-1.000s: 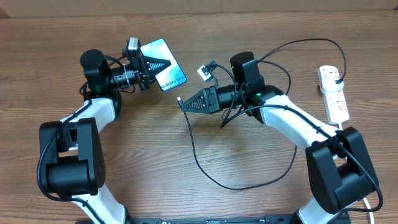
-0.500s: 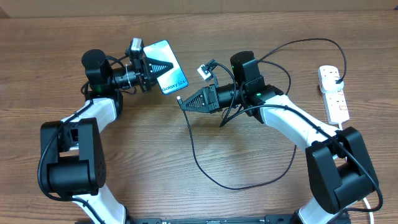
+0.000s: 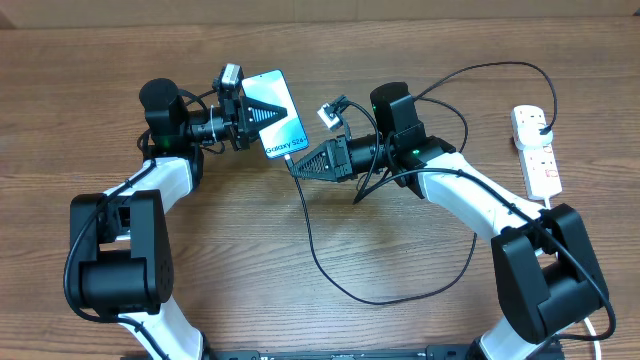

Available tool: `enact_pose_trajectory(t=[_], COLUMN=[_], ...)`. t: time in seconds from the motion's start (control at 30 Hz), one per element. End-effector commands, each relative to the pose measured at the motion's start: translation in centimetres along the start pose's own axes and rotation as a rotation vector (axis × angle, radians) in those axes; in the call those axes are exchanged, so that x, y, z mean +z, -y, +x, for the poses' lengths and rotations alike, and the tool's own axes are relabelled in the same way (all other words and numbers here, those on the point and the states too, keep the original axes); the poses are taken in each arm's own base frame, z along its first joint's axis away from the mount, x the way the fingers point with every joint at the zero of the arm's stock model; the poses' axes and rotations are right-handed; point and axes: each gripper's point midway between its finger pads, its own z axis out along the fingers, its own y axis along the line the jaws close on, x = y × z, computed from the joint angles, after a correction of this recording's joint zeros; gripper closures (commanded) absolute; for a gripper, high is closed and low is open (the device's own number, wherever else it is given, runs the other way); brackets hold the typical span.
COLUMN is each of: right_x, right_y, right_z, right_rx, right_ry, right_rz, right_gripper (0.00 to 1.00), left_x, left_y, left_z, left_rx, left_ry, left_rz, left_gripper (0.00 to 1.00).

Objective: Plug charger to phone and switch on socket
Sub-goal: 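Push the plug into the phone's bottom port with the right gripper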

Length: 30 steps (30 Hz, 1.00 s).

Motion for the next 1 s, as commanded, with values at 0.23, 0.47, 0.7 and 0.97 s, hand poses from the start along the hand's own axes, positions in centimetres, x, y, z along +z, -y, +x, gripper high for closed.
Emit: enact_pose_trajectory(t=[0.23,0.47,0.7,0.97], right_x=[-0.13,-0.13,-0.13,-0.13], right_y=[0.45,0.38,0.25,0.21], right_z=[-0.40,-0.36,-0.31,-0.30], right_rx=[0.014,0.016,0.014,0.016], right_ry=[0.022,0.020,0.016,0.015], right_rz=[0.019,0.016,0.009,0.006], right_gripper=[0.96,0.96,0.96,0.96], left_x=[0.38,0.39,0.26,0.24], left_y=[0.99,0.97,0.97,0.97], left_z=[0.44,0.36,0.28,0.27], left_rx=[0.081,0.104,0.107,0.107], left_ry=[-0.044,-0.039,-0.036,-0.035], left_rz=[0.009,0.009,0.009,0.009], left_gripper=[0.96,0.96,0.96,0.96])
